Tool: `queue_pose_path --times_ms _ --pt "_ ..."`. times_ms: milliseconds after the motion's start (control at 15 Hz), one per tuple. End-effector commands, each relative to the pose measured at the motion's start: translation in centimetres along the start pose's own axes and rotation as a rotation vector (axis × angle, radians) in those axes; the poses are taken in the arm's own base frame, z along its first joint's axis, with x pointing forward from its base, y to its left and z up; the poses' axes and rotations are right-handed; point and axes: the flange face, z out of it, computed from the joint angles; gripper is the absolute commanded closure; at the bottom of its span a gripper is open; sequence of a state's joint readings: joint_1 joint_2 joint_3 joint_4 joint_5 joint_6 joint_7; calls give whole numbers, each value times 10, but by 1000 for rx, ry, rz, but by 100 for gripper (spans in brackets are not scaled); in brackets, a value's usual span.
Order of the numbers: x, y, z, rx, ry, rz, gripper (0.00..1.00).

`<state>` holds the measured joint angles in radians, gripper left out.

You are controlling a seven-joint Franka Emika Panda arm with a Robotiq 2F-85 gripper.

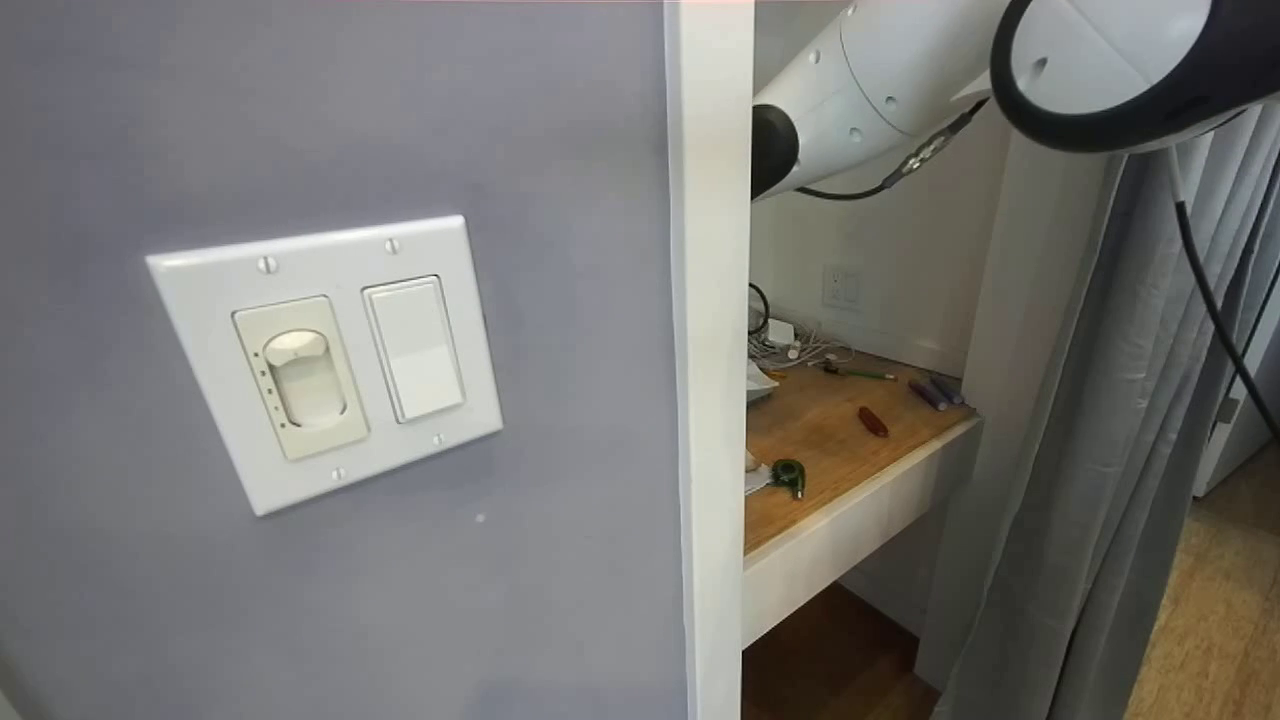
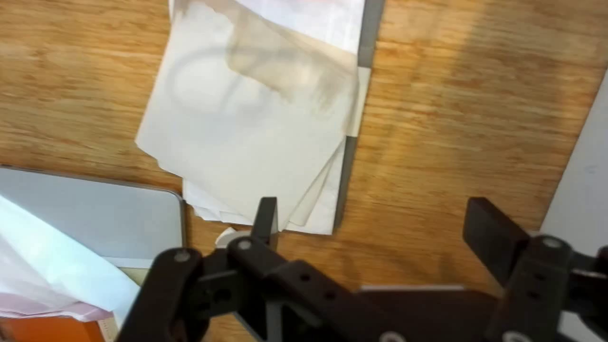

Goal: Move the papers on the left to the right

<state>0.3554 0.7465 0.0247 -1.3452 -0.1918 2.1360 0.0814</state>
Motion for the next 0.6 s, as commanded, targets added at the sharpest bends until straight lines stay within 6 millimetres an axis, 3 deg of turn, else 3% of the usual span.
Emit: queue_pose_path --times_ms 0,267,333,533 --pt "-34 11 -23 -75 -100 32 0" --pt "-60 18 -28 -67 -184 46 0" --pt "-41 16 -24 -58 -166 43 0" --pt "-51 18 -24 -58 -182 43 0"
